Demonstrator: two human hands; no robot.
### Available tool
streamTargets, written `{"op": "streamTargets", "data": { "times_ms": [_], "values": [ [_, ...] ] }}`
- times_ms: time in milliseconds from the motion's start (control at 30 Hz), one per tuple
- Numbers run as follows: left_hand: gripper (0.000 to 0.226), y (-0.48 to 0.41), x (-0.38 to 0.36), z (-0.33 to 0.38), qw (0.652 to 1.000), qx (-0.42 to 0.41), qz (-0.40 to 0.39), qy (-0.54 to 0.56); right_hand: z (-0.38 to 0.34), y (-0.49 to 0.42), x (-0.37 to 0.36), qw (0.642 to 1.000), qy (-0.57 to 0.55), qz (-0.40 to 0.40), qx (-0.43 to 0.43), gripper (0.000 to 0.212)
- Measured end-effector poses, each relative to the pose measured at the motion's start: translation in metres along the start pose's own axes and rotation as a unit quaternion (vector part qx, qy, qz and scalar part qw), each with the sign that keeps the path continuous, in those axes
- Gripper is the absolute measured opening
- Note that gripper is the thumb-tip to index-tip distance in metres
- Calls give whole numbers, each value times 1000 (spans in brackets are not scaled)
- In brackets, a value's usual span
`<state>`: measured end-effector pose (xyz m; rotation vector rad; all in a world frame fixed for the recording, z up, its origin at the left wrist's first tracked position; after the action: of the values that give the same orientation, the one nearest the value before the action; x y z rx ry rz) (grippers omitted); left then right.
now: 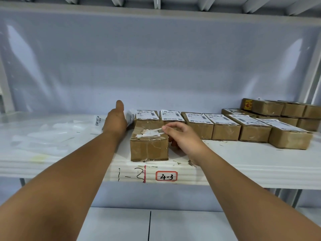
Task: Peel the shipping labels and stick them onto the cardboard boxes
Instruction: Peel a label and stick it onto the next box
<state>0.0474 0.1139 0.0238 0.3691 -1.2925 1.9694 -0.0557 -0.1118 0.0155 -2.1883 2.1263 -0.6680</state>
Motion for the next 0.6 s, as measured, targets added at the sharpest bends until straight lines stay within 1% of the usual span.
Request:
{"op": "streamTargets", "data": {
  "times_ms": [67,133,167,267,367,433,533,600],
  "values": [
    [16,-4,-7,-2,999,-24,-15,-44,1,-1,0,1000,-2,0,2,24],
    [5,-7,-9,-4,996,-15,-43,-80,1,-2,0,1000,-5,1,2,23],
    [6,-7,-11,-5,994,-11,-60,-89,2,-2,0,1000,-5,0,1,22],
    [18,-6,-12,-3,989,-16,-95,-112,2,-2,0,1000,-7,0,2,22],
    [28,-3,-14,-3,990,-45,-106,-84,2,-2,0,1000,-5,-1,4,22],
    [35,-2,-17,-5,988,-53,-127,-75,2,-2,0,1000,-7,-2,2,24],
    [36,-1,-20,-7,986,-33,-147,-76,3,-2,0,1000,-5,-2,-2,25],
    [42,2,-20,-5,983,-19,-156,-94,3,-2,0,1000,-8,-1,-1,24]
  ]
}}
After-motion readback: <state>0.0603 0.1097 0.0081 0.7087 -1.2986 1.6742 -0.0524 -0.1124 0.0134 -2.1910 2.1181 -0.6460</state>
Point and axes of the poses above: each hand's wrist, its own y-axis away from the middle knuckle, its own x-axis out of the back of the hand, z = x × y, the point moved 4 cm from there along -y, towards the middle knuckle, and after that the axes turned 1 degree about x, right-handed, at the moved point
